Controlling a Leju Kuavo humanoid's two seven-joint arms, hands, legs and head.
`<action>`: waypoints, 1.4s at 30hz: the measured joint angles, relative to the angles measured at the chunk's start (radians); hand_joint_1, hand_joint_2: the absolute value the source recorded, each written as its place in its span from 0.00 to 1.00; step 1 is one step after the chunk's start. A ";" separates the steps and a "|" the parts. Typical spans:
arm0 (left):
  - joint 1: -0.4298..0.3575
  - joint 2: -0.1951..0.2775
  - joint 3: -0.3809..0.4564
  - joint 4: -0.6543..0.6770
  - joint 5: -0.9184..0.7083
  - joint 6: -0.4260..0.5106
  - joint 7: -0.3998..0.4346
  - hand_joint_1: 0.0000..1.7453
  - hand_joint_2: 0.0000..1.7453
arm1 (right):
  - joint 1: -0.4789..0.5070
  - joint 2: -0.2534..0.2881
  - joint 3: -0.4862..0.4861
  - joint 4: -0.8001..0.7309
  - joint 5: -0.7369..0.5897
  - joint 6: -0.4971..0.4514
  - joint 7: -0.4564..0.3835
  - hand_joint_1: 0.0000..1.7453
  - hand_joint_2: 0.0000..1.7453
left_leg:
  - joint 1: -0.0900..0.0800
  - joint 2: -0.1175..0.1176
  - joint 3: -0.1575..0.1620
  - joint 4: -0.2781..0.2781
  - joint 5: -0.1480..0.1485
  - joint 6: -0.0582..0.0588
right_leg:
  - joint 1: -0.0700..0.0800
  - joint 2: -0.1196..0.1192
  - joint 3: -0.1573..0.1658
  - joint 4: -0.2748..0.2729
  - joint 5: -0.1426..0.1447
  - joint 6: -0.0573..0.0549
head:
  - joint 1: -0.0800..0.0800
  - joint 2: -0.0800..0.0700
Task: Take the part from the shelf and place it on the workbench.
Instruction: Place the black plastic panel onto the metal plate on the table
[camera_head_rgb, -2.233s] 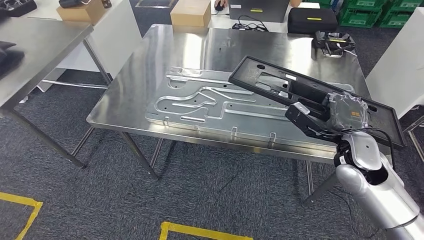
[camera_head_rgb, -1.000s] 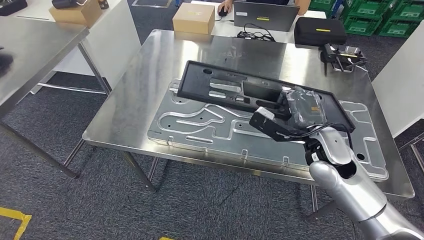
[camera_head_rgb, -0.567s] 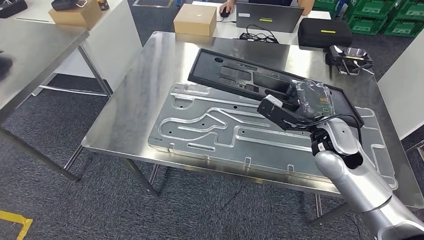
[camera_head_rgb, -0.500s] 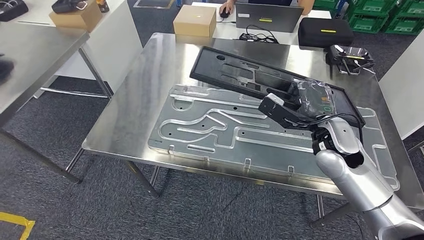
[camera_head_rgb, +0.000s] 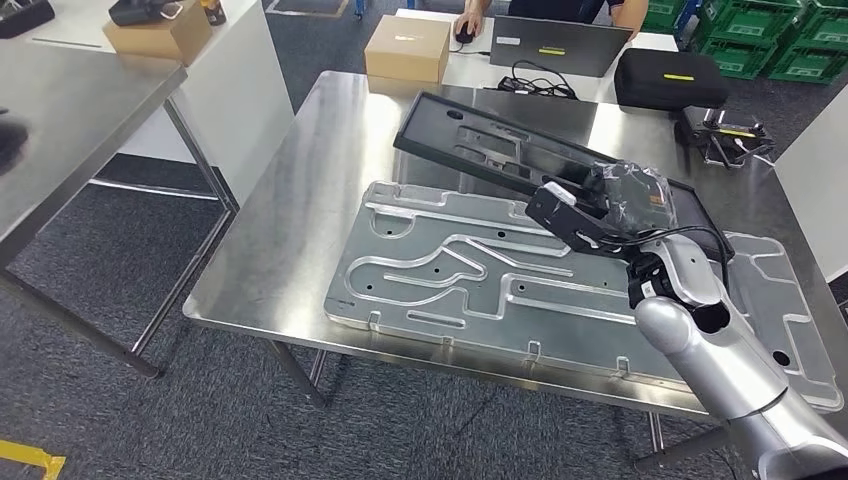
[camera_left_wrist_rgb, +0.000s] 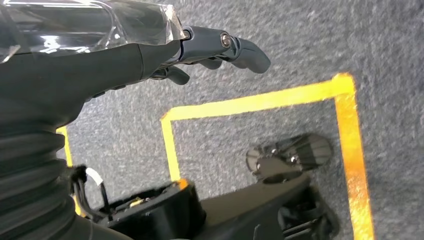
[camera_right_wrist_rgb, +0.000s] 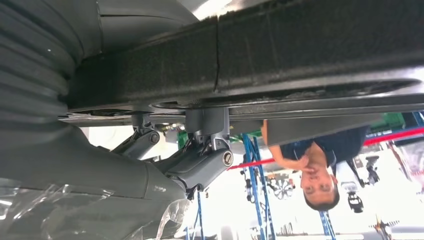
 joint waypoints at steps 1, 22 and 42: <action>0.000 0.000 0.000 0.000 0.000 0.001 0.000 0.00 1.00 | 0.002 -0.004 0.000 0.001 -0.001 -0.001 0.001 1.00 1.00 | -0.003 0.000 0.005 0.000 -0.005 0.008 | 0.004 0.000 -0.045 0.079 -0.028 -0.003 | 0.000 0.000; 0.012 0.000 -0.010 0.000 0.002 -0.020 -0.064 0.00 1.00 | 0.056 -0.031 0.019 0.061 0.085 0.029 0.004 1.00 1.00 | -0.024 -0.005 0.052 -0.004 -0.054 0.008 | 0.034 0.001 -0.051 -0.094 0.132 -0.039 | 0.000 0.000; 0.012 0.000 -0.050 0.000 0.008 -0.048 -0.061 0.00 1.00 | 0.067 -0.059 0.013 0.201 0.083 0.021 -0.003 0.00 0.00 | -0.029 -0.004 0.054 -0.003 -0.053 0.003 | 0.032 0.001 -0.049 -0.094 0.134 -0.040 | 0.000 0.000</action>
